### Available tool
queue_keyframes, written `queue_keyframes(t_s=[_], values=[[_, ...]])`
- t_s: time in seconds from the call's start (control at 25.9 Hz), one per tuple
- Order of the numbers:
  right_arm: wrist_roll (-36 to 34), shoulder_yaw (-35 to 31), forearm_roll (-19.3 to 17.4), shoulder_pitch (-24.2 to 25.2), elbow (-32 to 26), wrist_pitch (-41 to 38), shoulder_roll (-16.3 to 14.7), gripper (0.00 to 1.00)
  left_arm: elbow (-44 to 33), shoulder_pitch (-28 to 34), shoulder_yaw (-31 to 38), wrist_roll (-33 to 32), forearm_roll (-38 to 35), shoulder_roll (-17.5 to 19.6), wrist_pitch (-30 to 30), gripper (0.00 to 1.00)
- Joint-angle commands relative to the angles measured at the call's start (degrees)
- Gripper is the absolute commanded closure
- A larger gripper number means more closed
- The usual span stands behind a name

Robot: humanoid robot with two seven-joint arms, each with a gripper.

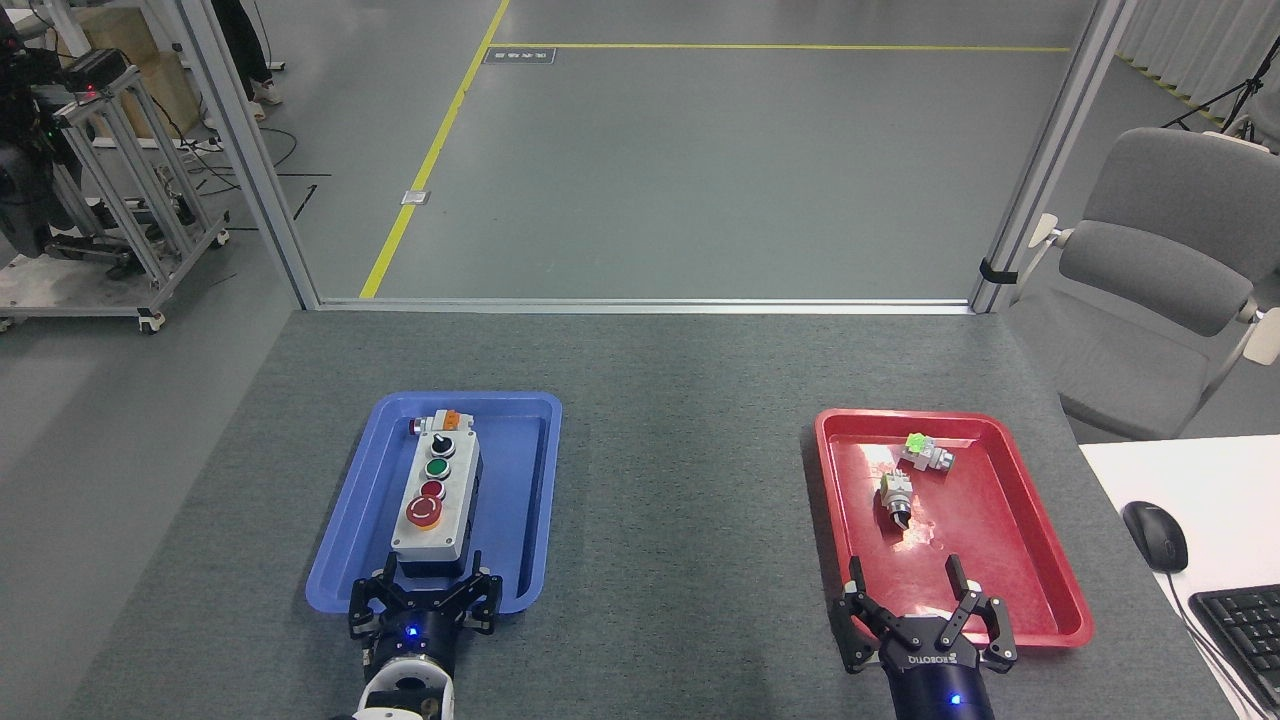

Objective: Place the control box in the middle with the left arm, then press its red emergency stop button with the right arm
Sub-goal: 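Close the left gripper on the near end of the gray control box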

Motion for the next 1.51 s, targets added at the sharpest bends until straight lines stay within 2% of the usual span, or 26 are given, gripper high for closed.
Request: queue_keyframes(t_s=[0.0, 0.42, 0.81, 0.85, 0.93, 1.04, 1.2, 1.27, 1.31, 1.47], values=[[0.0, 0.4, 0.0, -0.1, 0.0, -0.1, 0.2, 0.01, 2.6, -2.3, 0.4, 0.1, 0.3, 0.7, 0.1, 0.01], [-0.1, 0.7, 0.0, -0.2, 0.0, 0.0, 0.2, 0.01, 8.9, -7.6, 0.3, 0.1, 4.8, 1.0, -0.8, 0.01], [-0.1, 0.7, 0.0, -0.2, 0.0, 0.1, -0.1, 0.01, 14.4, -12.3, -0.2, 0.7, 4.8, 0.3, -0.8, 0.02], [-0.1, 0.6, 0.0, -0.2, 0.1, 0.2, -0.2, 0.01, 15.5, -13.0, -0.2, 0.5, 4.8, 0.5, -0.9, 0.06], [-0.1, 0.6, 0.0, -0.2, 0.2, 0.2, -0.3, 0.01, 16.8, -13.6, -0.3, 0.4, 4.8, 0.8, -1.1, 0.21], [-0.1, 0.6, 0.0, -0.2, 0.3, 0.3, -0.3, 0.01, 17.0, -13.6, -0.3, 0.1, 4.8, 1.1, -2.9, 0.51], [-0.1, 0.6, 0.0, -0.2, 0.3, 0.3, -0.3, 0.01, 16.8, -13.6, -0.3, 0.1, 4.8, 1.2, -4.0, 0.74], [-0.1, 0.6, 0.0, -0.1, 0.3, 0.3, -0.3, 0.01, 16.3, -13.5, -0.3, 0.1, 4.8, 1.3, -4.6, 0.93], [-0.1, 0.6, -0.1, -0.2, 0.3, 0.4, -0.3, 0.01, 16.2, -13.5, -0.3, 0.1, 4.9, 1.2, -5.0, 0.99], [-0.1, 0.4, 0.0, -0.2, 0.3, 0.2, -0.3, 0.01, 10.6, -12.8, -0.3, 0.9, 6.5, 1.2, -5.0, 1.0]])
